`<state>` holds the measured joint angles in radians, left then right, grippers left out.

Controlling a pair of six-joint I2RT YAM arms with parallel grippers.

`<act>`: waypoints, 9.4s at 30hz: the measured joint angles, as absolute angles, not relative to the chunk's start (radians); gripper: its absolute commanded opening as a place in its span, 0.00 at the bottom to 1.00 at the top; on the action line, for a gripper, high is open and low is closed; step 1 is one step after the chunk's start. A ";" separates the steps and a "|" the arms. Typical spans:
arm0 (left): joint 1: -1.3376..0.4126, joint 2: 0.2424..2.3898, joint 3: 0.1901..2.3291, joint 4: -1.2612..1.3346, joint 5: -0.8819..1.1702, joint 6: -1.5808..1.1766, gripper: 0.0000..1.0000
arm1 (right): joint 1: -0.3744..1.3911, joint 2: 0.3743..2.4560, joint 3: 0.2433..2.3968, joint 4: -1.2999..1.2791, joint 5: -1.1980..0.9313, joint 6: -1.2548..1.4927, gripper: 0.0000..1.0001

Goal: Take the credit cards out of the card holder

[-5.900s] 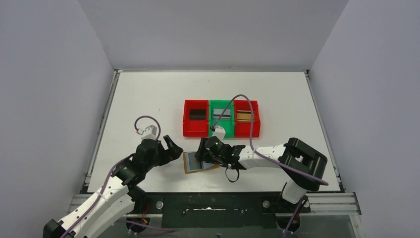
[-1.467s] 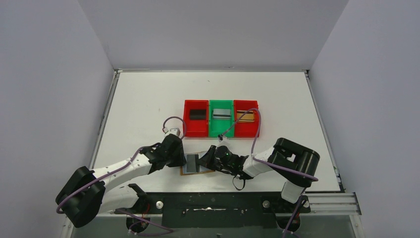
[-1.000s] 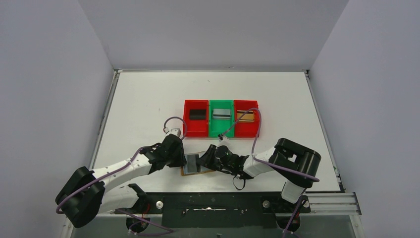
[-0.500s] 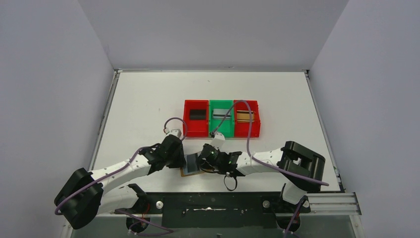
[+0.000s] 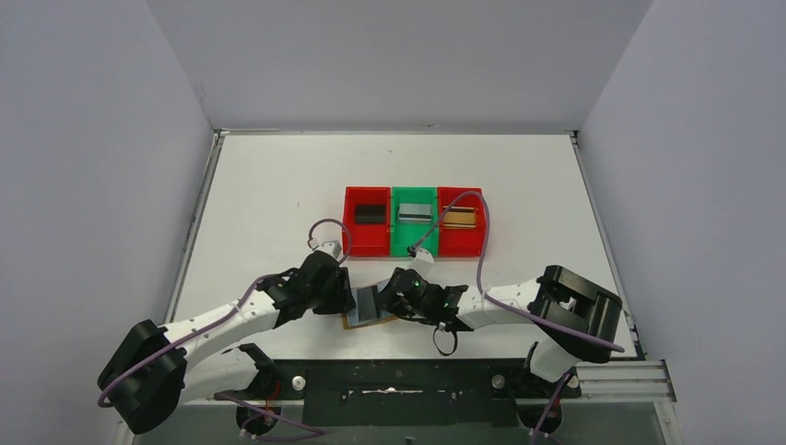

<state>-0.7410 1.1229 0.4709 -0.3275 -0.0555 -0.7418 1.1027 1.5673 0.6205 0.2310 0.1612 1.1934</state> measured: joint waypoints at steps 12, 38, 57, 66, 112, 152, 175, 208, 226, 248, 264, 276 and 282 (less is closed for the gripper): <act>-0.745 1.184 0.616 -0.357 -0.020 -0.700 0.44 | 1.099 1.612 0.591 0.337 0.123 1.231 0.07; -0.787 1.389 0.693 -0.466 -0.130 -0.722 0.18 | 1.077 1.612 0.546 0.404 0.101 1.246 0.18; -0.799 1.391 0.687 -0.431 -0.131 -0.724 0.14 | 1.041 1.697 0.395 0.784 0.012 1.346 0.05; -0.802 1.390 0.684 -0.420 -0.130 -0.724 0.13 | 1.041 1.670 0.366 0.795 0.023 1.367 0.09; -0.813 1.346 0.648 -0.403 -0.136 -0.731 0.11 | 1.098 1.460 0.347 0.554 0.184 1.375 0.00; -0.270 0.928 0.791 -0.573 -0.153 -0.532 0.96 | 1.121 1.080 0.268 0.620 0.256 0.946 0.00; -0.180 0.768 0.692 -0.511 -0.170 -0.463 0.96 | 1.103 1.528 0.959 0.186 0.327 -0.260 0.00; -0.096 0.696 0.692 -0.513 -0.240 -0.464 0.96 | 0.888 1.966 1.322 0.051 0.070 -0.885 0.00; -0.089 0.695 0.692 -0.512 -0.239 -0.464 0.96 | 0.846 2.074 1.364 0.098 0.065 -0.924 0.06; -0.083 0.695 0.692 -0.512 -0.239 -0.464 0.96 | 0.825 2.142 1.379 0.134 0.070 -0.925 0.17; -0.081 0.695 0.692 -0.512 -0.232 -0.464 0.96 | 0.816 2.140 1.379 0.133 0.051 -0.905 0.36; -0.076 0.696 0.692 -0.512 -0.228 -0.464 0.96 | 0.805 2.099 1.375 0.134 0.019 -0.872 0.49; -0.076 0.697 0.692 -0.512 -0.227 -0.464 0.96 | 0.805 2.061 1.369 0.141 0.010 -0.847 0.50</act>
